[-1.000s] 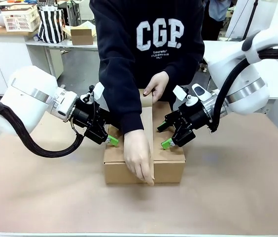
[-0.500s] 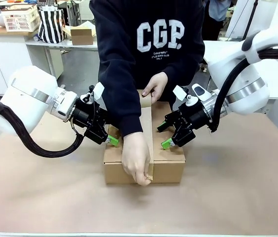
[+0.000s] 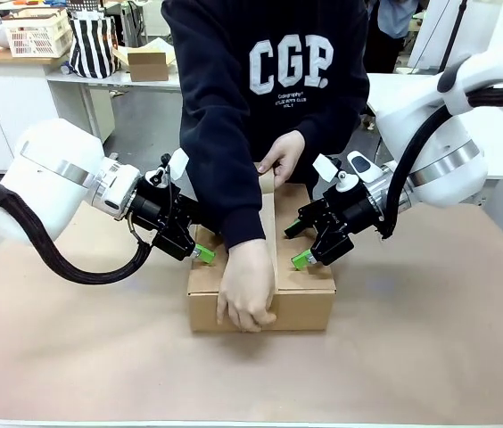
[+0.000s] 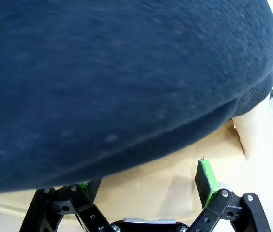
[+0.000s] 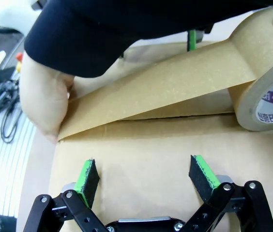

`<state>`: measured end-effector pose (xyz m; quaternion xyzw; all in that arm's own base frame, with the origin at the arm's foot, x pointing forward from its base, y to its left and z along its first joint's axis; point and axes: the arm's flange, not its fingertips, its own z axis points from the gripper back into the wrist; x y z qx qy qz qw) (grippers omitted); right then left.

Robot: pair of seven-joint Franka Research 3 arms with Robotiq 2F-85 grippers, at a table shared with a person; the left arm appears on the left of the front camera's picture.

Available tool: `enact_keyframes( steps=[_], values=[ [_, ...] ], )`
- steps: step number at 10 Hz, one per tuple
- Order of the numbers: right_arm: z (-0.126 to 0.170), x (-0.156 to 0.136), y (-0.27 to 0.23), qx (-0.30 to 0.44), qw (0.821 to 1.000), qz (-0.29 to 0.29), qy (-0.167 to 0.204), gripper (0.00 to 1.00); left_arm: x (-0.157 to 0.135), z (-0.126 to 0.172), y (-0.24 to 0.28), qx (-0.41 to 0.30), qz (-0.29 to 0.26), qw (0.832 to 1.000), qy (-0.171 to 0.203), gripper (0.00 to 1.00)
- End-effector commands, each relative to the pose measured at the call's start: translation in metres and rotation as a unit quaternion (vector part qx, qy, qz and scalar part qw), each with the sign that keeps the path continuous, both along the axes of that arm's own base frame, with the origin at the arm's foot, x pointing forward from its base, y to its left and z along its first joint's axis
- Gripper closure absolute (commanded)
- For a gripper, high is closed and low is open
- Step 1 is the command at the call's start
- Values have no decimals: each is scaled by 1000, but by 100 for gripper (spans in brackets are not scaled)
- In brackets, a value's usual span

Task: Pack the gift set into the box.
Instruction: Press and hold the closed box until the human finishes sealing it.

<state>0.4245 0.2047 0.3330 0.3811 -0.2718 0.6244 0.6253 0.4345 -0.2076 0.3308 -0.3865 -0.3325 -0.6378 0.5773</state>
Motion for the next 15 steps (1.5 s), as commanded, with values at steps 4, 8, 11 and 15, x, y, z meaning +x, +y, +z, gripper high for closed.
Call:
enact_keyframes(
  steps=[4,8,11,15],
  values=[
    [-4,-1,0,2,1000,-4,-5,0,-1,-1,0,0,2,1000,1,0],
    [-4,-1,0,2,1000,-4,-5,0,-1,-1,0,0,2,1000,1,0],
    [-4,-1,0,2,1000,-4,-5,0,-1,-1,0,0,2,1000,1,0],
    [-4,-1,0,2,1000,-4,-5,0,-1,-1,0,0,2,1000,1,0]
  ],
)
